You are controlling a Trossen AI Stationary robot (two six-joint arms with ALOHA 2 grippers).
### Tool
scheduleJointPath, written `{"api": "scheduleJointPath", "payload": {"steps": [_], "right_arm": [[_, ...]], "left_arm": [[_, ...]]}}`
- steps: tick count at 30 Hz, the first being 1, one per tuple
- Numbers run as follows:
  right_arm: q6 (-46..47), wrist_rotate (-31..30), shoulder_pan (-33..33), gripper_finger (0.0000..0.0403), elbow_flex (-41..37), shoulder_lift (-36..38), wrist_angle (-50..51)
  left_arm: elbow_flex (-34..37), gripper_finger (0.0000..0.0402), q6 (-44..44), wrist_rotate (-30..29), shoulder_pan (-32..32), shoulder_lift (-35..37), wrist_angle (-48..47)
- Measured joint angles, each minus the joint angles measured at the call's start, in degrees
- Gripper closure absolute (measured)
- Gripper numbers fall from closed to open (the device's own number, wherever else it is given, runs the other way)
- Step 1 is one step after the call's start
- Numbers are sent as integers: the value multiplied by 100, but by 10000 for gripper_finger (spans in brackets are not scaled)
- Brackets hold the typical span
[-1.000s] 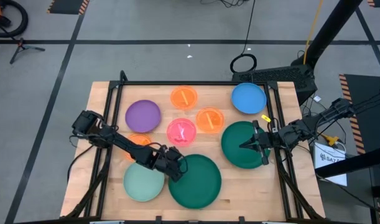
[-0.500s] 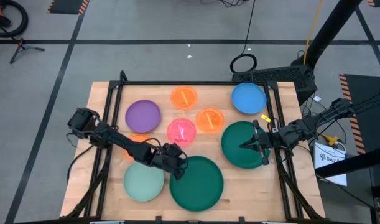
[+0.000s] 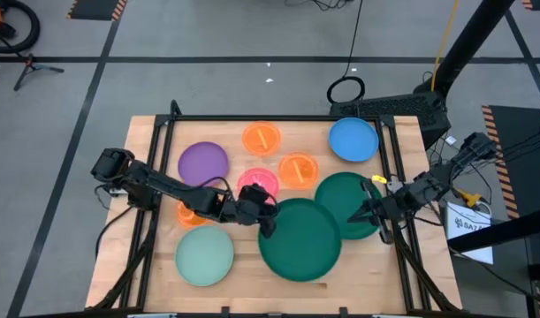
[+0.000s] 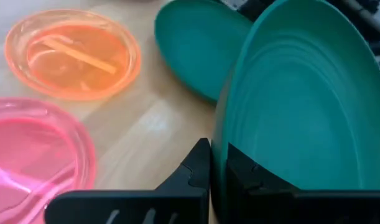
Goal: Stack plastic plates
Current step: Stack the left green plate on top of the green plate
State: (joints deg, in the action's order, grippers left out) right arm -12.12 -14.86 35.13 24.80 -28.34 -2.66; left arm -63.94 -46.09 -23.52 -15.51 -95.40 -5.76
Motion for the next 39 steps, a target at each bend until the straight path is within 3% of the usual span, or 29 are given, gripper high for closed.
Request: {"api": "scheduleJointPath", "payload": {"steps": [6,12,24,39], "right_arm": [[-429,-15,495,401,195,-85,-14],[-744,-33,774,401,290,-175,-16],[-919,-185,936,401,290,-175,14],[-953,-188,934,401,290,-174,42]], "left_arm": [[-674,389,387,5,366,-109,-600],[-857,389,496,-2,849,-183,-638],[-877,389,595,-5,1607,-234,-251],[-877,389,534,81,1698,-1110,1065]]}}
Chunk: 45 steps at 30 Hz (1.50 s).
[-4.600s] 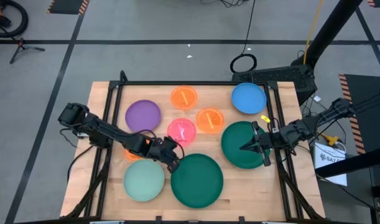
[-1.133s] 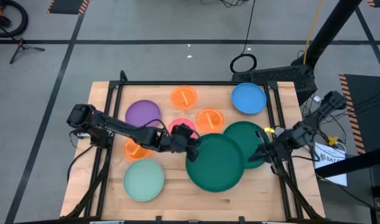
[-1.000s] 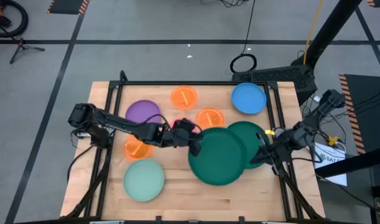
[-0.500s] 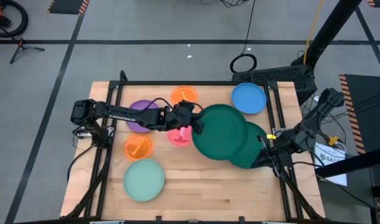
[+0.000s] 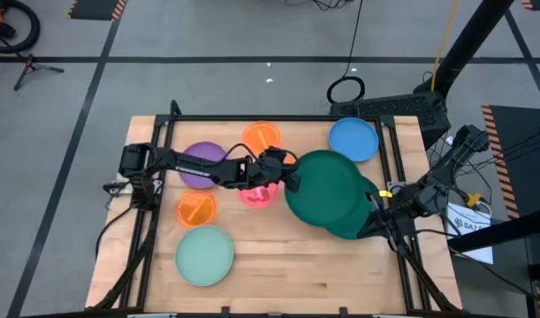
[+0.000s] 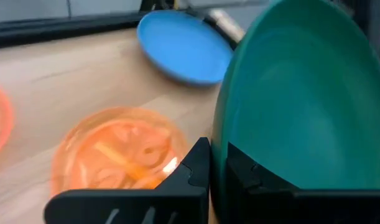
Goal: Stack plastic plates
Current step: Stack the left green plate on top of the green plate
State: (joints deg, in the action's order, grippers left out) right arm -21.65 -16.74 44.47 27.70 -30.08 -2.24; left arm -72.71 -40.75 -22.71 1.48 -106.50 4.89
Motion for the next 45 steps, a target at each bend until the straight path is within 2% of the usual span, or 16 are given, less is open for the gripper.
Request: {"api": "scheduleJointPath", "payload": {"steps": [6,14,20,45], "right_arm": [[-4,-1,0,401,0,-5,-26],[110,-128,0,401,0,-22,31],[176,-143,15,401,0,-31,72],[295,-122,17,401,0,-36,31]], "left_arm": [[-404,389,-106,15,-55,-419,200],[-1508,382,-28,89,-101,-1082,-742],[-1851,376,76,83,-94,-1230,-1222],[-1886,371,-465,166,-103,-1261,-1399]]}}
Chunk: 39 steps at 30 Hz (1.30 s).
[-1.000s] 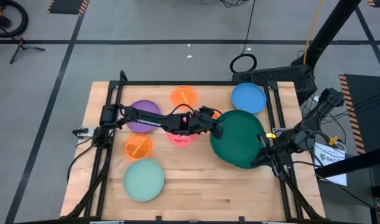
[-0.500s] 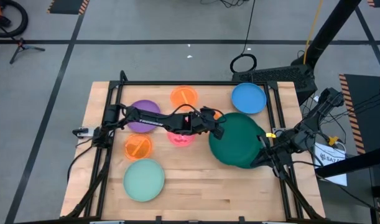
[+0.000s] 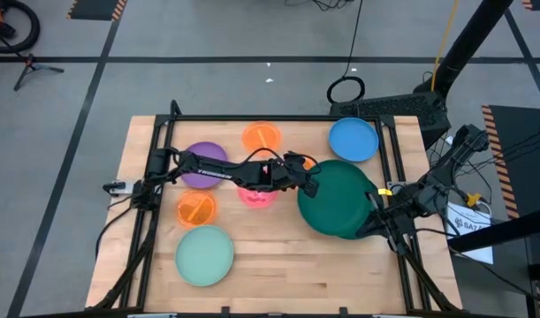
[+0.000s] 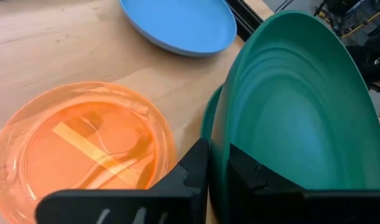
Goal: Stack plastic plates
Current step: Stack the left green plate on top of the green plate, then stack the purple plate on top of the green plate
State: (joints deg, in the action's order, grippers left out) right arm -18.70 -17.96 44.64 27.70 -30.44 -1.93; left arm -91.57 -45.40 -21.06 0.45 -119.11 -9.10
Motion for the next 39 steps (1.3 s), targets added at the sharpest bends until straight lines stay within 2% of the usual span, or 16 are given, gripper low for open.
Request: {"api": "scheduleJointPath", "payload": {"steps": [5,13,21,24,28,30,33,36,39], "right_arm": [[0,0,-2,401,0,0,2],[44,2,-2,401,0,0,49],[118,2,-2,401,0,-2,91],[154,-4,-1,401,0,-2,139],[302,-35,-2,401,0,-2,171],[463,-333,-2,401,0,-5,198],[917,-1115,-2,401,0,-39,283],[1301,-1817,-2,401,0,-115,410],[1634,-2172,-30,401,0,-234,375]], "left_arm": [[2,364,0,72,0,0,0],[4,280,-40,98,-4,2,1],[4,237,-2,98,-7,2,0],[5,232,248,100,-4,8,-2],[13,231,1031,265,-46,154,3],[13,231,1434,289,-145,337,-214],[11,231,2127,170,-368,630,-491],[2,231,2734,-423,-652,926,-980],[11,231,3146,-1052,-939,1190,-1774]]}}
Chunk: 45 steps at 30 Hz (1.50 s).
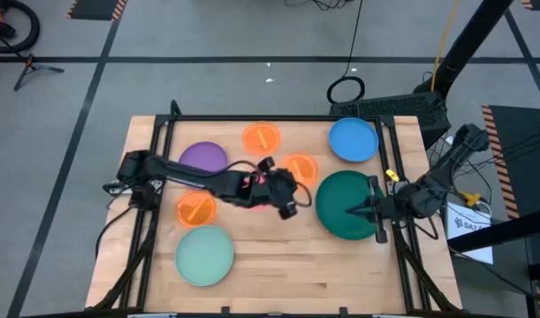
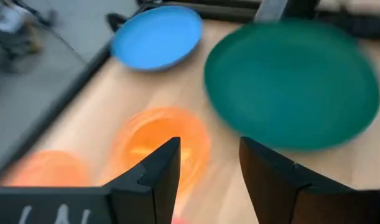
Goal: Stack plastic plates
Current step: Stack the purple plate on top of the green plate
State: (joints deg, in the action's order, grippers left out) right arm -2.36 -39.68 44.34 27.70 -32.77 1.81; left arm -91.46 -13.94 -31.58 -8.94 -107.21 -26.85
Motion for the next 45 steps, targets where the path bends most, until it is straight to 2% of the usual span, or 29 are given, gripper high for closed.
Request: {"api": "scheduleJointPath", "payload": {"steps": [8,13,16,20,22,26,30,36,41,45], "right_arm": [[620,-105,-457,401,0,-494,-471],[936,-95,-778,401,37,-940,-895],[1207,-93,-973,401,223,-1291,-886],[1319,-81,-1238,401,646,-1827,-881],[1230,-81,-1396,401,896,-2101,-838],[1223,-74,-1777,401,1430,-2607,-526],[1470,-51,-2143,401,1960,-3006,55],[1857,503,-2619,401,2662,-3511,1034],[1983,762,-3048,401,3283,-3958,1507],[1801,1308,-3454,401,3821,-4389,1781]], "left_arm": [[63,231,389,-1076,-576,473,-1559],[611,231,514,-1130,-711,943,-1587],[1258,231,498,-1150,-764,1452,-1471],[2154,231,724,-1178,-829,2222,-608],[2596,231,1158,-1157,-919,2585,247],[3496,231,2137,-670,-1204,3322,1657],[4305,231,2802,-246,-1379,3937,2596],[5242,231,2927,-234,-1350,4813,3013],[5714,231,3347,-245,-1195,5564,3157],[5988,231,3740,-361,-988,6284,3159]]}}
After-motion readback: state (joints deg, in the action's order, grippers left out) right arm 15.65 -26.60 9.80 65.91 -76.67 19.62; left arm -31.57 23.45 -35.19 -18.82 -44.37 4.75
